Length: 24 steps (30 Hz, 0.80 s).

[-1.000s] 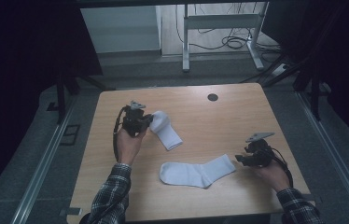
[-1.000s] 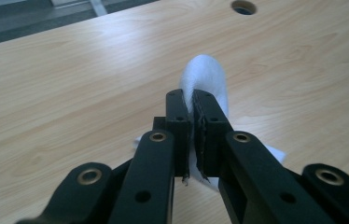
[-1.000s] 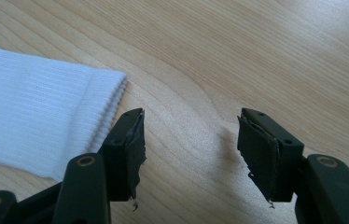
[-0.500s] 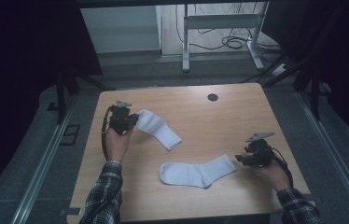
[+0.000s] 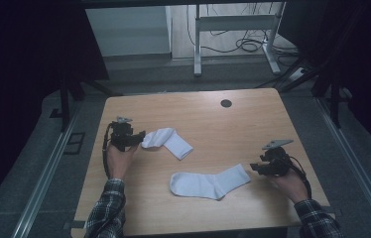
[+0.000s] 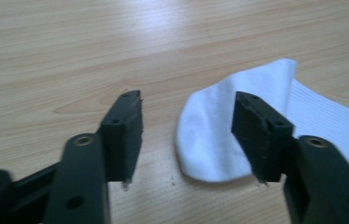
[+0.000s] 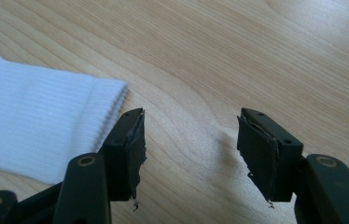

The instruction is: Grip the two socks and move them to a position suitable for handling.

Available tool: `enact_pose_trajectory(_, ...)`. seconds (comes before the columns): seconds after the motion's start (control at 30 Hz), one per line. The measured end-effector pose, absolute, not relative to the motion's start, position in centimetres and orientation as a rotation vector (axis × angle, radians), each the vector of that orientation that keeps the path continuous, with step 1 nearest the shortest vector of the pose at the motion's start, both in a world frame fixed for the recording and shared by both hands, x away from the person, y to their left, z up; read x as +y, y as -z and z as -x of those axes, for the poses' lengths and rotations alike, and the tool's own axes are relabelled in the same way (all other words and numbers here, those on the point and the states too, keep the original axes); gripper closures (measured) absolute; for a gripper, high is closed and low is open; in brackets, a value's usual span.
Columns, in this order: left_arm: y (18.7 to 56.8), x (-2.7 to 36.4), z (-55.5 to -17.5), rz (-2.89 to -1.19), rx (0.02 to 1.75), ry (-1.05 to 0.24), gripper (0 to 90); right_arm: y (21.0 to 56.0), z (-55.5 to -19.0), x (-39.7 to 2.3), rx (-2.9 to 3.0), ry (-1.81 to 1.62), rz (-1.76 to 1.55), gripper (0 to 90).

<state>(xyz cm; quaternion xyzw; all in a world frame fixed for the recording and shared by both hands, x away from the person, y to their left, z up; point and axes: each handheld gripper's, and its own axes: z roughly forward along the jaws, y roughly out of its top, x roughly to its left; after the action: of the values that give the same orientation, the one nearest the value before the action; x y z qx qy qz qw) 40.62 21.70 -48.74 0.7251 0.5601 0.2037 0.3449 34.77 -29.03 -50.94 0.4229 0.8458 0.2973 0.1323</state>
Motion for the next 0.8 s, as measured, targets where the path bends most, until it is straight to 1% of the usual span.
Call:
enact_pose_trajectory(0.2,49.6,21.3,-39.0,-1.94,1.371,-0.493,33.7,50.6,-34.7,-28.7,2.454,-0.887,-1.219,41.2)
enact_pose_trajectory(0.27,49.5,21.2,-38.5,-1.943,1.355,-0.468,30.1,50.4,-34.7,-28.6,2.453,-0.899,-1.217,41.1)
enact_pose_trajectory(0.33,49.5,21.3,-37.9,-1.938,1.331,-0.464,28.8,50.2,-34.7,-28.4,2.454,-0.917,-1.205,41.0)
enact_pose_trajectory(0.4,49.5,21.3,-37.3,-1.943,1.322,-0.462,25.6,50.1,-34.6,-28.3,2.455,-0.934,-1.197,41.0)
enact_pose_trajectory(0.57,50.1,21.4,-35.7,-1.952,1.282,-0.447,24.4,49.6,-34.7,-27.8,2.464,-0.98,-1.18,40.9)
enact_pose_trajectory(0.8,50.8,21.7,-34.3,-1.976,1.246,-0.41,23.7,48.9,-35.0,-25.8,2.484,-1.042,-1.127,42.2)
